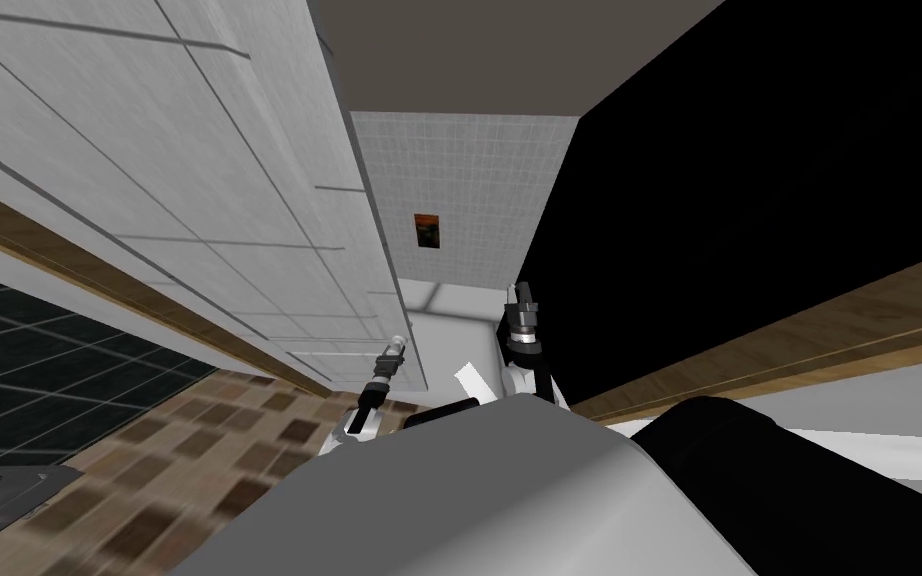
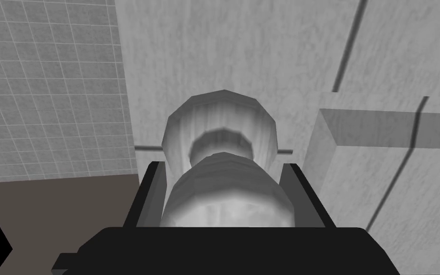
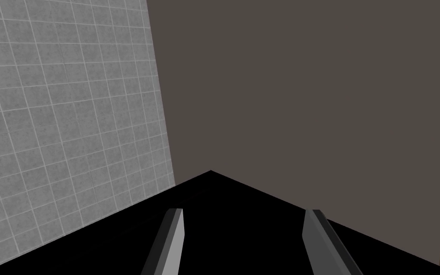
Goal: Push the door open
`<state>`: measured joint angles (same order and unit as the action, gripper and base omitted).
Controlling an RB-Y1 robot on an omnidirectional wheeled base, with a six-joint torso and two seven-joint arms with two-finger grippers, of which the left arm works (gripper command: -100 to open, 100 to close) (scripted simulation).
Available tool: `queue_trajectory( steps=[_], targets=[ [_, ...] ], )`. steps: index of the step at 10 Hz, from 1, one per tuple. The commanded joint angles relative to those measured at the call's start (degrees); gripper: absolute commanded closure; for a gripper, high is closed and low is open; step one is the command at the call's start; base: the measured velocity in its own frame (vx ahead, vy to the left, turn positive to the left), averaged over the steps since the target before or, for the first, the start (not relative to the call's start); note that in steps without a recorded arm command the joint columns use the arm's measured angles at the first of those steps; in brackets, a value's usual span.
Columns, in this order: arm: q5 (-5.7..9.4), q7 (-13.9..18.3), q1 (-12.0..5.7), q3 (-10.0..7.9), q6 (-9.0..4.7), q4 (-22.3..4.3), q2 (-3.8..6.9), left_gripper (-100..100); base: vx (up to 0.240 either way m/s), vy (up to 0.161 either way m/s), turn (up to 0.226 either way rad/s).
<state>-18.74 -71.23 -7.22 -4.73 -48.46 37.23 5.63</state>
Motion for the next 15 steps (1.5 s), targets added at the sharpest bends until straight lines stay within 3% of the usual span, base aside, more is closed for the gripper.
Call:
queue_trajectory(
  steps=[1, 3, 5, 15],
  targets=[
    [0.02, 0.0, 0.06, 0.02, -0.1, 0.0, -0.07, 100, -0.015, 0.005, 0.001],
    [0.02, 0.0, 0.06, 0.02, -0.1, 0.0, -0.07, 100, -0.004, 0.001, 0.002],
    [0.67, 2.4, 0.15, 0.02, 0.06, -0.1, 0.02, 100, 0.016, -0.004, -0.009],
    [5.22, 17.3, 0.15, -0.05, 0.06, 0.0, 0.2, 100, 0.034, -0.009, -0.018]
  ],
)
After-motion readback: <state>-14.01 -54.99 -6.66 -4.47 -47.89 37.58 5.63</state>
